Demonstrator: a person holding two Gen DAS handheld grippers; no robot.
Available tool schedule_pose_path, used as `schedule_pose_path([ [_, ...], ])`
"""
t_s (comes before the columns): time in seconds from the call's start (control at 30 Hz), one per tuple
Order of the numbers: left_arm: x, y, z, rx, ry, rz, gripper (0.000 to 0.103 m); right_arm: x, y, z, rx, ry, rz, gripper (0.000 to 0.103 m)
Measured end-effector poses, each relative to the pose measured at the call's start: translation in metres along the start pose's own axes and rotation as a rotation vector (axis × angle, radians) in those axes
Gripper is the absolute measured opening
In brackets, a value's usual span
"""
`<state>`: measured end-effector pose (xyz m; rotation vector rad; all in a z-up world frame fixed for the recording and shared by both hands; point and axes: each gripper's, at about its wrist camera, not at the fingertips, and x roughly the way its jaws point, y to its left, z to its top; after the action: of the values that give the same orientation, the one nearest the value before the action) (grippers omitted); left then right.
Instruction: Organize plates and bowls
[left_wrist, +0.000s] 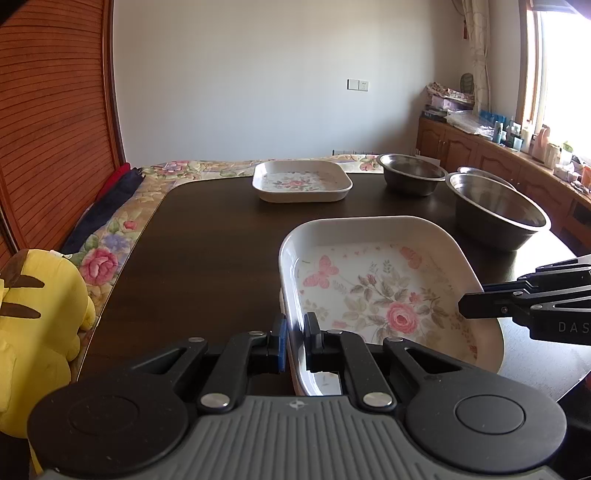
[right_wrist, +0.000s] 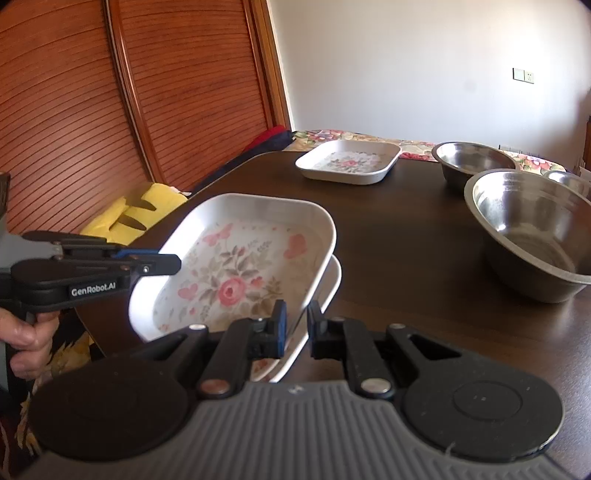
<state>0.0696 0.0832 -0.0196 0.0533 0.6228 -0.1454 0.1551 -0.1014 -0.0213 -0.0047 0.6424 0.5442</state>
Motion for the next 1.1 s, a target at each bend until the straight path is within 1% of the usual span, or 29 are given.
schedule_pose_path([
  [0.43,0.009,0.004,-0.001,-0.002,0.011,-0.007,0.01,0.002,0.006,0.002,-0.016,0.003,-0.015,0.014],
  [0.63,0.011,0.004,-0.004,-0.006,0.008,-0.005,0.01,0.004,0.014,-0.001,-0.083,-0.001,-0.048,0.02],
  [0.83,0.011,0.003,-0.004,-0.006,0.002,-0.001,0.01,0.005,0.011,-0.003,-0.072,0.001,-0.039,0.02],
  [0.97,0.008,0.004,-0.004,-0.007,-0.009,-0.004,0.01,0.001,0.007,-0.002,-0.06,-0.016,-0.032,0.02],
  [1.03,0.006,0.005,-0.002,-0.008,-0.015,-0.006,0.011,-0.002,0.007,0.0,-0.054,-0.029,-0.031,0.02],
  [1.1,0.003,0.006,0.0,-0.008,-0.025,-0.008,0.015,-0.004,0.007,0.002,-0.055,-0.039,-0.028,0.02],
])
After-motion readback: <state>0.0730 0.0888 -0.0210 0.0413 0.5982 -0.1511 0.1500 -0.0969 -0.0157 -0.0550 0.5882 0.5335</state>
